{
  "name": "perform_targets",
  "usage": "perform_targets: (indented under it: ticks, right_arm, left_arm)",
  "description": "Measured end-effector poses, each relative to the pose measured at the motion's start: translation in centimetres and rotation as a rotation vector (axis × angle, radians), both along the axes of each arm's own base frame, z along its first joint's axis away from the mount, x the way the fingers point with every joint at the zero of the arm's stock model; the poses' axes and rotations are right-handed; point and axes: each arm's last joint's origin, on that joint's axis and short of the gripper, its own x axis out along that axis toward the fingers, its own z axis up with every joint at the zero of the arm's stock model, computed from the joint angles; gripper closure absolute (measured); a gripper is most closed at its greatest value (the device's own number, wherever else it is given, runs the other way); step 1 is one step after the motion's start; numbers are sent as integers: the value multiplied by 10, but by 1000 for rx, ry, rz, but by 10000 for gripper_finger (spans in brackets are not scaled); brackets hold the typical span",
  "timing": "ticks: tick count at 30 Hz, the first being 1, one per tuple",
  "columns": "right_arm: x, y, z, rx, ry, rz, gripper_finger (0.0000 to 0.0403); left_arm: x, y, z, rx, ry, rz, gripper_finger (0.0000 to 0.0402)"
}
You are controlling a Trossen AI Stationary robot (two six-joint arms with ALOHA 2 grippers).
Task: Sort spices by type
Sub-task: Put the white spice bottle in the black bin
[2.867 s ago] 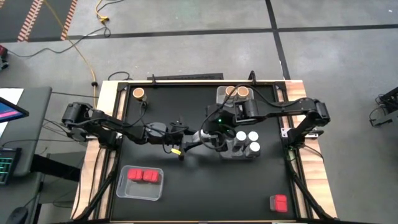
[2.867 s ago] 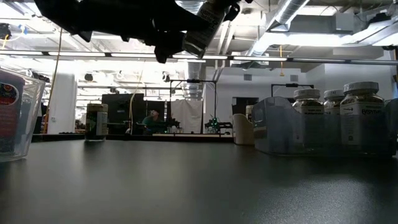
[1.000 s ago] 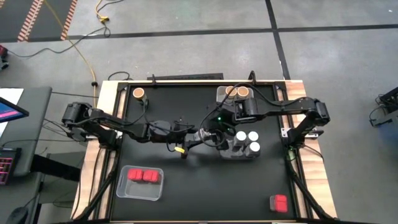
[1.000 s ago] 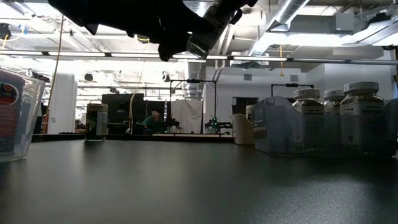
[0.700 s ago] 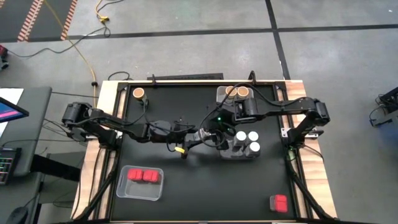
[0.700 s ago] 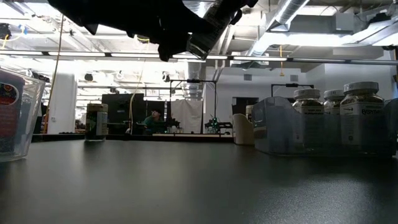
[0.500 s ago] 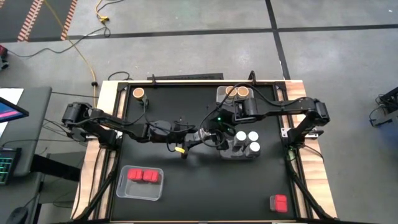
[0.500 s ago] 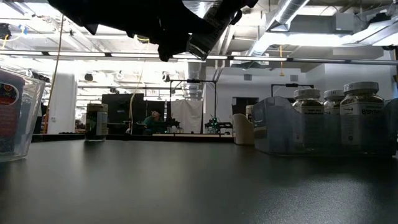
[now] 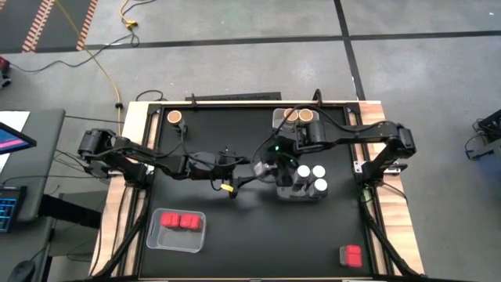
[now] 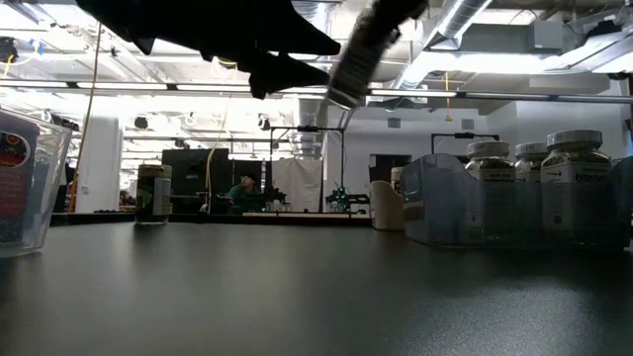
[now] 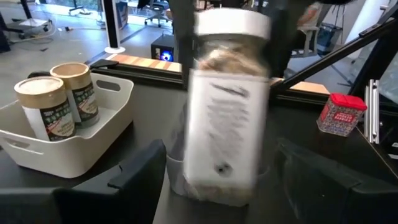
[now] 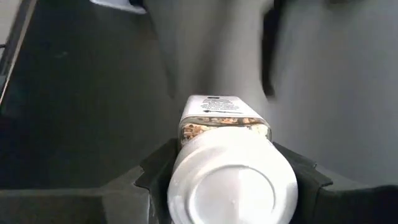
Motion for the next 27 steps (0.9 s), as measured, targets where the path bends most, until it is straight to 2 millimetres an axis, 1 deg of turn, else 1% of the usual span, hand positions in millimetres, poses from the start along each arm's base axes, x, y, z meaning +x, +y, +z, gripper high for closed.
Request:
perform_targets:
  ticks: [4,7,10,13,16,19,22,27]
  right_arm:
    - [-17,-11,1,35,112,-106,175]
    - [-27,-10,1,45,182,-135,175]
    - [-36,-3,-1,55,247,-142,175]
    - [-45,10,-8,66,281,-142,175]
    - [-56,22,-11,32,276,-177,175]
    - [-68,29,-14,33,280,-204,175]
    - [-77,34,-22,27,306,-222,175]
    - [-86,47,-36,-10,350,-184,175]
  left_arm:
    - [0,-1,-1,-10,4,-1,117]
    - [0,-2,-1,-11,6,-5,117]
    - [-1,-2,-2,-14,23,-5,118]
    - [-1,-2,-6,-34,54,-1,118]
    - [-2,-2,-10,-48,94,2,118]
    - [-3,-2,-12,-53,122,3,118]
    - [-3,-2,-13,-52,133,4,118]
    - [-3,-2,-14,-51,134,4,118]
